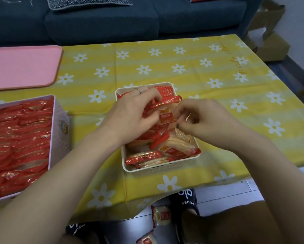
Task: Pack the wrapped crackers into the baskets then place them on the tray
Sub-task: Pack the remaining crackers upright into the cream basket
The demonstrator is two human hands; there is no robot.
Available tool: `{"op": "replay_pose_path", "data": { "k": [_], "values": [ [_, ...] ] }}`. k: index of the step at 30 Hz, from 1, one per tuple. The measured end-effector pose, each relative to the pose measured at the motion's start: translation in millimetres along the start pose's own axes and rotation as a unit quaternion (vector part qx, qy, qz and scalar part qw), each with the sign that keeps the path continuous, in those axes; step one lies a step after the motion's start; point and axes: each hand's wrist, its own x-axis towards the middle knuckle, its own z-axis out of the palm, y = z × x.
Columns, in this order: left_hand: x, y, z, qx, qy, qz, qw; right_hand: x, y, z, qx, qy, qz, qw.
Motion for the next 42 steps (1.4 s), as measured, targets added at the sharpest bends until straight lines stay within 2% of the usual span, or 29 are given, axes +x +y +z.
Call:
{"op": "replay_pose_path", "data": {
  "k": [2, 6, 9, 15, 23, 26, 29, 35, 38, 40, 42],
  "values": [
    [-1.6, -2.1, 1.5, -0.01, -0.014, 0.001, 1.0, 1.0, 4.3, 3.6, -0.033, -0.059, 0.019, 0.998],
    [-5.0, -3.1, 8.9, -0.009, -0.05, 0.009, 0.999, 6.8, 2.0, 11.9, -0.098, -0.122, 0.038, 0.987],
    [-4.5, -5.1, 12.5, -0.001, -0.061, -0.001, 0.998, 11.5, 0.0, 21.7, -0.161, -0.138, 0.039, 0.977],
    [-6.0, -2.8, 13.9, 0.04, -0.1, -0.019, 0.994, 15.9, -7.2, 28.6, -0.213, -0.137, 0.046, 0.966],
    [-5.3, -1.3, 11.3, 0.02, -0.075, -0.018, 0.997, 10.5, -6.1, 11.6, -0.162, -0.081, 0.04, 0.983],
    [-4.0, 1.8, 10.1, -0.036, -0.062, -0.034, 0.997, 9.2, -5.0, 4.0, -0.136, -0.05, 0.041, 0.989],
    [-1.6, 8.5, 6.2, -0.096, -0.061, -0.056, 0.992, 7.7, -1.5, -6.7, -0.068, -0.014, 0.07, 0.995],
    [-3.7, 11.3, 4.2, -0.122, -0.053, -0.068, 0.989, 4.4, 0.3, -19.2, 0.057, 0.076, 0.101, 0.99],
    [-0.2, 15.7, 1.9, -0.235, -0.051, -0.138, 0.961, 6.0, -5.3, -11.0, 0.093, 0.115, 0.095, 0.984],
    [3.4, 23.7, -1.2, -0.37, -0.054, -0.197, 0.906, 6.3, -12.1, -5.7, 0.14, 0.095, 0.091, 0.981],
    [6.8, 28.6, -4.8, -0.429, -0.052, -0.235, 0.87, 5.3, -17.7, -3.4, 0.187, 0.045, 0.088, 0.977]
  ]
}}
